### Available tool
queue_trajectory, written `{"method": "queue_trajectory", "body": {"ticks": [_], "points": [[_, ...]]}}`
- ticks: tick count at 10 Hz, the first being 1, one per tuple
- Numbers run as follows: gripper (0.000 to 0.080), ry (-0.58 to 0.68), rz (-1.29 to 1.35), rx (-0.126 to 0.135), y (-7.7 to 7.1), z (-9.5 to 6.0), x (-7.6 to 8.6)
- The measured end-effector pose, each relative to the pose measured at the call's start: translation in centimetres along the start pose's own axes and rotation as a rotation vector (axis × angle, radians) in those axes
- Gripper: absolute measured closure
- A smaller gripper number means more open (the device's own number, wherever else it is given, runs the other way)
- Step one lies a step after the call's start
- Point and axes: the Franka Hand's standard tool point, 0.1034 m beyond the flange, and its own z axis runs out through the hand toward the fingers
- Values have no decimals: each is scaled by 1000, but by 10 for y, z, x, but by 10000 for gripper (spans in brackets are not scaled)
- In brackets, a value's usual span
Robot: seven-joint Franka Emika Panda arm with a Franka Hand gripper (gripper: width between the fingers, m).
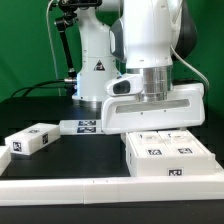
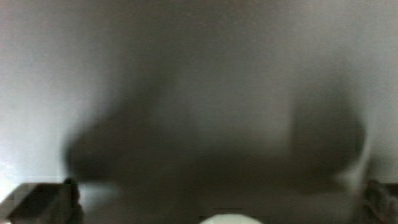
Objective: Assemble cabinet
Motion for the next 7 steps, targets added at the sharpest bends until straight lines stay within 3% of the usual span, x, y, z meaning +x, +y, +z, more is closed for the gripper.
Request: {"method": "queue_trajectory", "body": {"ticks": [1, 2, 3, 5, 6, 7], "points": [[45, 4, -5, 1, -1, 0, 0], [214, 4, -16, 0, 0, 1, 1], [214, 4, -20, -1, 1, 1, 1], [487, 4, -26, 0, 0, 0, 1], [487, 4, -47, -1, 2, 1, 1], [602, 3, -52, -1, 2, 1, 0]]}}
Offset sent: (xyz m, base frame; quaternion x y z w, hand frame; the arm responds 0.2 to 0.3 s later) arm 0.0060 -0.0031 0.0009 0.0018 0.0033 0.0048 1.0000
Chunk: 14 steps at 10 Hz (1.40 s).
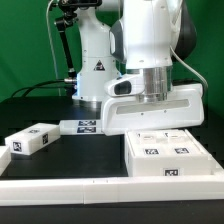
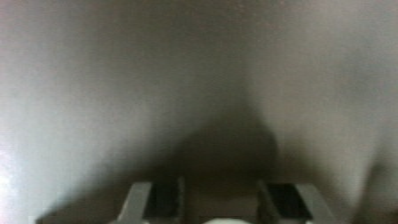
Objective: Assemble cabinet
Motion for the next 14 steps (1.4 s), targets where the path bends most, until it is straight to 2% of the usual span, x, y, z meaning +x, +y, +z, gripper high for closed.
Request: {"method": "queue_trajectory", "body": {"ticks": [1, 2, 3, 6, 8, 12, 13, 14], "points": [[671, -1, -2, 0, -1, 0, -1], [671, -2, -6, 0, -1, 0, -1], [779, -2, -6, 0, -1, 1, -1], [797, -7, -17, 0, -1, -2, -1], [798, -14, -58, -2, -1, -31, 9], [798, -62, -75, -3, -2, -74, 24], [798, -61, -75, -3, -3, -80, 29], [798, -61, -75, -3, -2, -77, 27]]}}
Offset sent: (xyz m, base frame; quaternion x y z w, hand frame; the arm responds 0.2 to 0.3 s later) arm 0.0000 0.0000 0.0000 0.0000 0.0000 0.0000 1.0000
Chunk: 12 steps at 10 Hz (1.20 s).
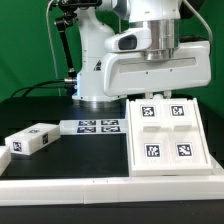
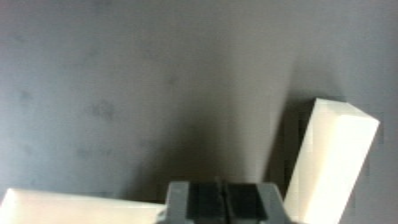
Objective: Assemble cabinet
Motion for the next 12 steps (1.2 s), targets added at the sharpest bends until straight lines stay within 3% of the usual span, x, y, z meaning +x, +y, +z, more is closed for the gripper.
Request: {"method": "queue_trajectory", "body": {"ticks": [3, 4, 6, 9, 12], "points": [[798, -2, -18, 0, 2, 2, -1], [798, -20, -43, 0, 9, 3, -3], [798, -28, -44, 1, 14, -24, 10], [798, -68, -42, 6, 14, -41, 20], [798, -60, -44, 5, 14, -39, 21]]}}
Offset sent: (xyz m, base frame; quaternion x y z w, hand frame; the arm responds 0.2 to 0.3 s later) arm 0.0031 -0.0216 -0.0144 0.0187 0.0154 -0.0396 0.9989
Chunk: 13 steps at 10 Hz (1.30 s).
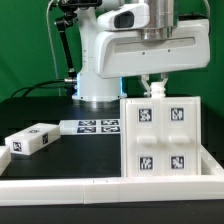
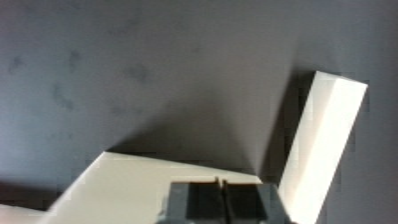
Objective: Assemble cabinet
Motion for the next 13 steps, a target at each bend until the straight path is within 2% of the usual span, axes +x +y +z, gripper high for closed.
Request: {"method": "queue_trajectory", "body": {"ticks": [2, 3, 5, 7, 8, 9, 11, 12, 13], "points": [[798, -8, 0, 1, 0, -1, 0], [798, -12, 1, 3, 0, -10, 8], [798, -11, 0, 3, 0, -10, 9], [518, -11, 0, 3, 0, -10, 9], [368, -14, 3, 2, 5, -9, 5], [368, -32, 34, -3, 21, -5, -11], [86, -32, 70, -18, 54, -1, -36], [86, -18, 58, -27, 72, 1, -48], [17, -7, 50, -38, 96, 6, -65]]}}
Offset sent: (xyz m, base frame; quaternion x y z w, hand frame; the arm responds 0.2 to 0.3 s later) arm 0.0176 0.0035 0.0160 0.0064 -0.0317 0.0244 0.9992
